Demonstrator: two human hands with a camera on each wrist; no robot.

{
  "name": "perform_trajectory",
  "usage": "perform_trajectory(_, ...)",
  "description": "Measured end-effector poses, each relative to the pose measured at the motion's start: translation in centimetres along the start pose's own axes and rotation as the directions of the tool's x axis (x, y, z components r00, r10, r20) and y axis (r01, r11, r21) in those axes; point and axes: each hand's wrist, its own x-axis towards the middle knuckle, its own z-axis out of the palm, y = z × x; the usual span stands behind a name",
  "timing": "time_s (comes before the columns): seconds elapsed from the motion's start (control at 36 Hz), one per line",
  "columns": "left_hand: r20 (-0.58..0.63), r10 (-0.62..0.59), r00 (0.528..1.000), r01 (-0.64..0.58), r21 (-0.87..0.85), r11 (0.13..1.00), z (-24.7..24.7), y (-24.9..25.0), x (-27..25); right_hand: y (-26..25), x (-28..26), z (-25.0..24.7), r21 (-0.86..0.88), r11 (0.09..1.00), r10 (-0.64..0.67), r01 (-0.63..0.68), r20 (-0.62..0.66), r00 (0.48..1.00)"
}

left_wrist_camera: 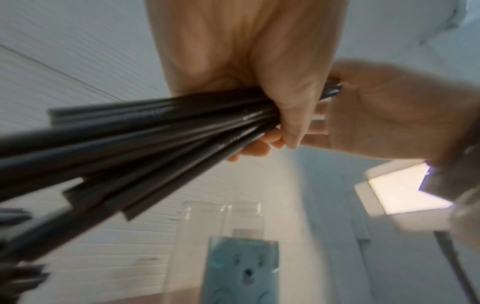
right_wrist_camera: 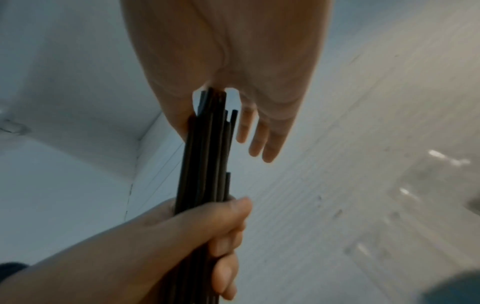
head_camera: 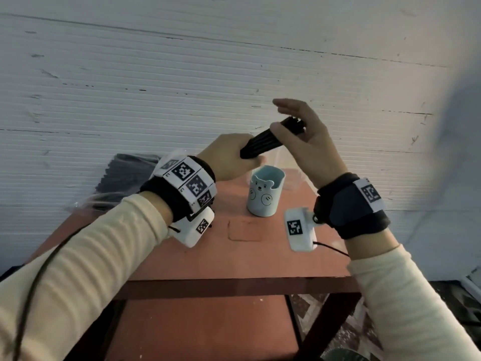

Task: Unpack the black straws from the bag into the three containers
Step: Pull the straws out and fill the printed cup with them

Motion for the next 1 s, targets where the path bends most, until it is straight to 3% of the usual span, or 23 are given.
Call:
perform_trajectory(0.14,-0.098,-0.003,0.995,-0.028,-0.317,0.948,-0.1,2.8,0.8,-2.7,2.1,-0.9,0.020,0.982,-0.186,0.189,-0.094,0.978)
perform_trajectory(0.28,-0.150,-0.107,0.983,-0.003,-0.596,0.803,1.7,3.5,0.4,-3.5,3.2,-0.4,-0.050,0.978,-0.205,0.204,-0.022,0.978)
perform_trajectory(0.39,-0.114,-0.231,0.966,0.080,-0.718,0.692,4.7,2.4,-0.7,-2.2,2.5,0.6,-0.174,0.973,-0.140,0.152,0.080,0.987)
perform_trajectory(0.56,0.145,-0.278,0.950,0.296,-0.706,0.643,7.4,-0.5,-2.1,0.8,0.6,1.9,-0.353,0.934,0.040,0.056,0.261,0.964)
perform_trajectory(0.72,0.171,-0.272,0.947,0.308,-0.726,0.615,6.5,-0.4,-2.1,1.1,0.5,2.4,-0.289,0.951,-0.055,0.113,0.201,0.978)
perform_trajectory(0.81,0.188,-0.285,0.940,0.330,-0.713,0.618,6.3,-0.3,-2.1,1.5,0.4,2.9,-0.272,0.958,-0.031,0.093,0.223,0.974)
perform_trajectory(0.89,0.258,-0.264,0.929,0.369,-0.689,0.624,6.9,-1.0,-2.7,2.3,-0.1,3.5,-0.303,0.948,-0.017,0.095,0.249,0.968)
perform_trajectory(1.0,0.324,-0.239,0.915,0.401,-0.675,0.620,8.1,-1.9,-3.7,2.7,-0.5,3.8,-0.248,0.963,-0.061,0.103,0.170,0.984)
